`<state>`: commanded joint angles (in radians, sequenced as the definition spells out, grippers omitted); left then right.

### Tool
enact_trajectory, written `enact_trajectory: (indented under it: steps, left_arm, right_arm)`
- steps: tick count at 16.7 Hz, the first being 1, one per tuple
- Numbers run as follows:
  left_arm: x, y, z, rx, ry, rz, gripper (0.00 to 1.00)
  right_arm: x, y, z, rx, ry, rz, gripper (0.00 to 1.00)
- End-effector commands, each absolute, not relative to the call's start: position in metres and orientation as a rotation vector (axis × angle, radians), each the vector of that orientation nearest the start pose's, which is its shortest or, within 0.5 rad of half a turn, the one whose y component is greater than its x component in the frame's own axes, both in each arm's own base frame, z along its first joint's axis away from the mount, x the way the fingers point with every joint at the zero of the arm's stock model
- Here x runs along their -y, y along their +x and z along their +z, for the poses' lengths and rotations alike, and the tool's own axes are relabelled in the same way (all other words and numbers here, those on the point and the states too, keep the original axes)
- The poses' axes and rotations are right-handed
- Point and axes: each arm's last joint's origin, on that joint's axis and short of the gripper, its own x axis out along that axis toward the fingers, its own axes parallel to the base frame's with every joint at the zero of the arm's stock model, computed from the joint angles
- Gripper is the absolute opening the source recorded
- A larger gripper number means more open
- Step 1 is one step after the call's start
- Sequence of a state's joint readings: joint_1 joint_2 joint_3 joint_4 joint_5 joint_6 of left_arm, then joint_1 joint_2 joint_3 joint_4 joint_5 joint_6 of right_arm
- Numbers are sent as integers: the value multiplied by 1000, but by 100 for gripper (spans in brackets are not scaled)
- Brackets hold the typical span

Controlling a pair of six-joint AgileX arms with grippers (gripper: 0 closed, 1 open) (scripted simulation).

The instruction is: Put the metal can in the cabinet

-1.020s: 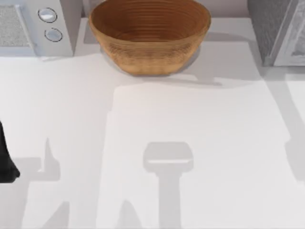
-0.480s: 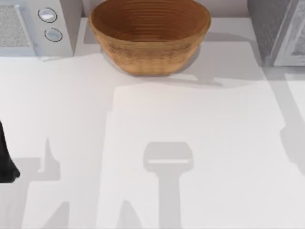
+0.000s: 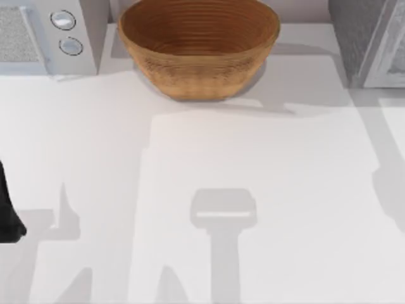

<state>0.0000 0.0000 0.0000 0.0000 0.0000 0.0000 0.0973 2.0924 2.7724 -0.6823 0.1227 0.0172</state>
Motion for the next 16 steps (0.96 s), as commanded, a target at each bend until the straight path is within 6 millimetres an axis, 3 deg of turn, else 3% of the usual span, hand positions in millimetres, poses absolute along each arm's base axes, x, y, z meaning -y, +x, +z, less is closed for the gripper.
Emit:
enact_trajectory:
  steps: [10, 16]
  left_arm:
    - [1, 106, 160, 0, 0, 0, 100]
    - [1, 106, 160, 0, 0, 0, 100]
  right_arm:
    - [-45, 406, 530, -1, 3, -2, 98]
    - [-45, 406, 530, -1, 3, -2, 100]
